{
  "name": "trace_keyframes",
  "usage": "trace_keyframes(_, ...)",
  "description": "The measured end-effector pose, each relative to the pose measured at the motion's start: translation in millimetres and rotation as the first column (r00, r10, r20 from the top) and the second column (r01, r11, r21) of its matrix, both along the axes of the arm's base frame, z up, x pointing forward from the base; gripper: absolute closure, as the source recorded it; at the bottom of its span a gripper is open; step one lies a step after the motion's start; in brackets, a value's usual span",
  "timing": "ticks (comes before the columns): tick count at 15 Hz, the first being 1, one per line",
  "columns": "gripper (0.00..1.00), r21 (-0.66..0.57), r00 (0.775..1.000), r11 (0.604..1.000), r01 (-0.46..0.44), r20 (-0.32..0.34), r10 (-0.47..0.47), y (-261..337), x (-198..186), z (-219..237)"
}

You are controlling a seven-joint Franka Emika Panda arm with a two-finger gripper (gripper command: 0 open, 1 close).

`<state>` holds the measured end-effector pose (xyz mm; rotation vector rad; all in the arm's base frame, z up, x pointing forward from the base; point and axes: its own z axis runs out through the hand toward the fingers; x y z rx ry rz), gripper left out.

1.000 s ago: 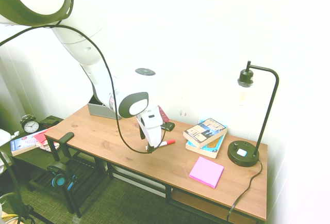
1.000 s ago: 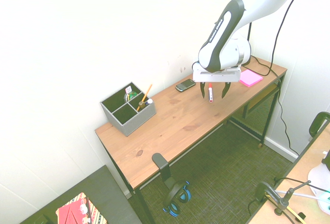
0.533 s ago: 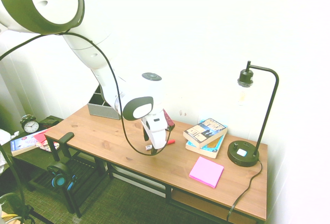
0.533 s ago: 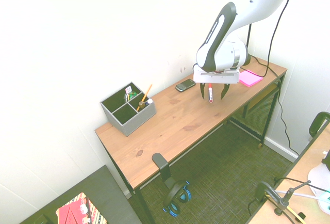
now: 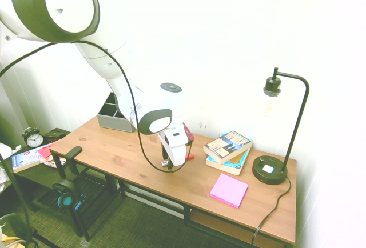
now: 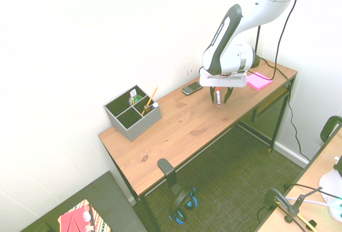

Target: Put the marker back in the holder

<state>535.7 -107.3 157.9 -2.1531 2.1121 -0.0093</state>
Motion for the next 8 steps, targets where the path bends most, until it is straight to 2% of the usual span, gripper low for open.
trace_keyframes(8, 1.00, 0.005, 1.000, 1.000, 0.001, 0.000, -0.001, -0.2, -0.4, -1.6)
